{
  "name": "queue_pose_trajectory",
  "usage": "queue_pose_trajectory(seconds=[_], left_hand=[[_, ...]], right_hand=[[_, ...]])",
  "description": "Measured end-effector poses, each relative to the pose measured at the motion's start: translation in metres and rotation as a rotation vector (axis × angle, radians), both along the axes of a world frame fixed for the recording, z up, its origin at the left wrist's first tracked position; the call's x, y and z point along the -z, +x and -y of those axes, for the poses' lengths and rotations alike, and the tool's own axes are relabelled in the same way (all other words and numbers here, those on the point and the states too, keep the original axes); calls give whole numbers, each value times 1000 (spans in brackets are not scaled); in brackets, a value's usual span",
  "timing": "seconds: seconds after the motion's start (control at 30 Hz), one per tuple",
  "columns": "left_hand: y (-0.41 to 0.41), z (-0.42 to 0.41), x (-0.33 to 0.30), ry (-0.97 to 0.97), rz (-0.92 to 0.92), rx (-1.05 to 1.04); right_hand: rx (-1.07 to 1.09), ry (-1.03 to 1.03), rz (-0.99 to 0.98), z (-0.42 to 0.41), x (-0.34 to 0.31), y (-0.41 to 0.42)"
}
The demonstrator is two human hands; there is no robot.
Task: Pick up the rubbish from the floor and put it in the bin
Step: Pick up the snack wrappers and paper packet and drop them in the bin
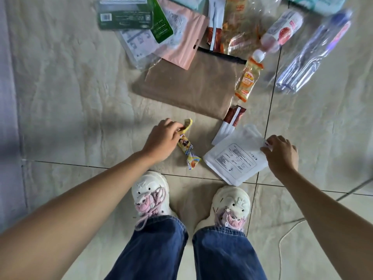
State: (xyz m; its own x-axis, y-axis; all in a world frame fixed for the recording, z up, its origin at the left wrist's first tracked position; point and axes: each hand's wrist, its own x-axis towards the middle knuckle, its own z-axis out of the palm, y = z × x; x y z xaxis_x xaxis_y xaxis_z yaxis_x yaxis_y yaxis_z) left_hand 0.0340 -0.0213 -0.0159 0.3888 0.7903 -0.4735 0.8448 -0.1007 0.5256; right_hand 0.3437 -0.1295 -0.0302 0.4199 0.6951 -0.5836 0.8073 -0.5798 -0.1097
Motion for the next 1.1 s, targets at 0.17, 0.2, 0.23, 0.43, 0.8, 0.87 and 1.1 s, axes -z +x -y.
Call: queue_pose_trajectory(seconds=[0.17,0.2,0.23,0.43,0.8,0.87,1.1], left_hand=[[18,8,4,-111,-7,418],[19,8,8,-113,-57,532],[19,8,13,-99,-111,657],[17,-3,33,14,-353,973],[-11,-17,51,231,-409,702],[-17,-17,51,201,-428,646],[-23,-34,29,-136,-97,-252]], right_hand=[[-236,22,4,-4,-20,22],[-302,37,10,-6,-22,25],[-371,47,16,-7,-23,26],[-674,137,7,-31,-12,7],[-965,66,26,-81,21,-50],[-963,40,81,-80,20,-49],[-768,-64,22,-67,9,-40]])
